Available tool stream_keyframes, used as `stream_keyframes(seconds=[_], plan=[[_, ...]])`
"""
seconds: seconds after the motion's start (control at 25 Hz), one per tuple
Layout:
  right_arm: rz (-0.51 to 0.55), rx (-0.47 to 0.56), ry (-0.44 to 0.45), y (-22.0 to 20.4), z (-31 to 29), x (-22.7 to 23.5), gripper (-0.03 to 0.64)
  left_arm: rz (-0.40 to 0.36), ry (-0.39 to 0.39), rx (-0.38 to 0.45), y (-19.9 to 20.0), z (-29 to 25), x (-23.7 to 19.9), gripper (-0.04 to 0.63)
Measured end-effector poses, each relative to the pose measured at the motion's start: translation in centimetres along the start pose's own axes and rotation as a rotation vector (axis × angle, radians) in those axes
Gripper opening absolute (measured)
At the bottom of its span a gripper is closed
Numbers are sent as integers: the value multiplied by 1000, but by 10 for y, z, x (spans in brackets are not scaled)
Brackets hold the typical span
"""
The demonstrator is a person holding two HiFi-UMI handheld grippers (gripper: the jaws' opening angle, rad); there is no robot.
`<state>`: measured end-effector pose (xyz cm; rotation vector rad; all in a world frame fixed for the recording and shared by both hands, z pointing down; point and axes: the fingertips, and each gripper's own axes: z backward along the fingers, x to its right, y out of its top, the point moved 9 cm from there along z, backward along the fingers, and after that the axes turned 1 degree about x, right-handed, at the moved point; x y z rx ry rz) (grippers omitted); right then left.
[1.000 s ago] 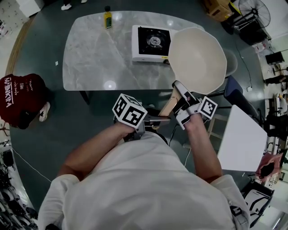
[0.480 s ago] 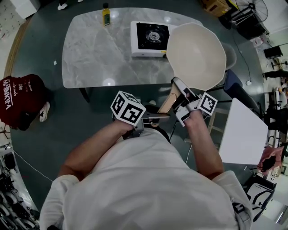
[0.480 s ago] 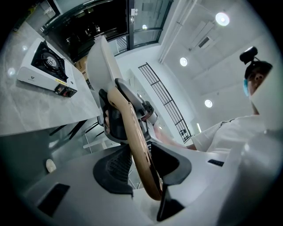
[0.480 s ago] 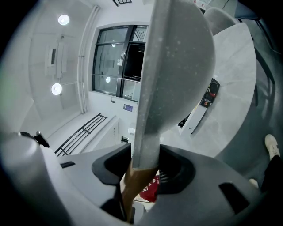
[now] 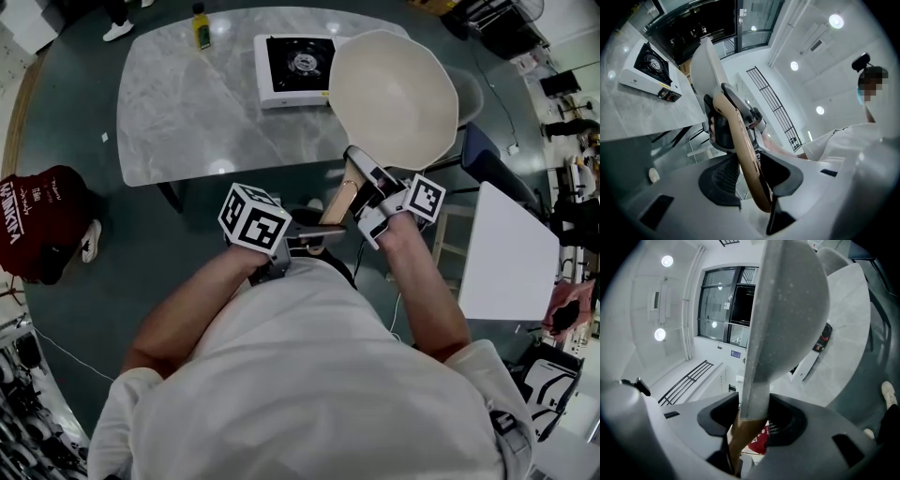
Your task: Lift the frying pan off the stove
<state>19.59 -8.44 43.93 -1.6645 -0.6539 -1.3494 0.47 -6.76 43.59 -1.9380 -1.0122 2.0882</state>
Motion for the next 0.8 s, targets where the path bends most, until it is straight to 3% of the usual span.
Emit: stream_keyframes(seconds=[0.8], plan=[[9, -16, 14, 0, -3, -6, 183, -9, 4, 5, 2, 3, 5, 147]])
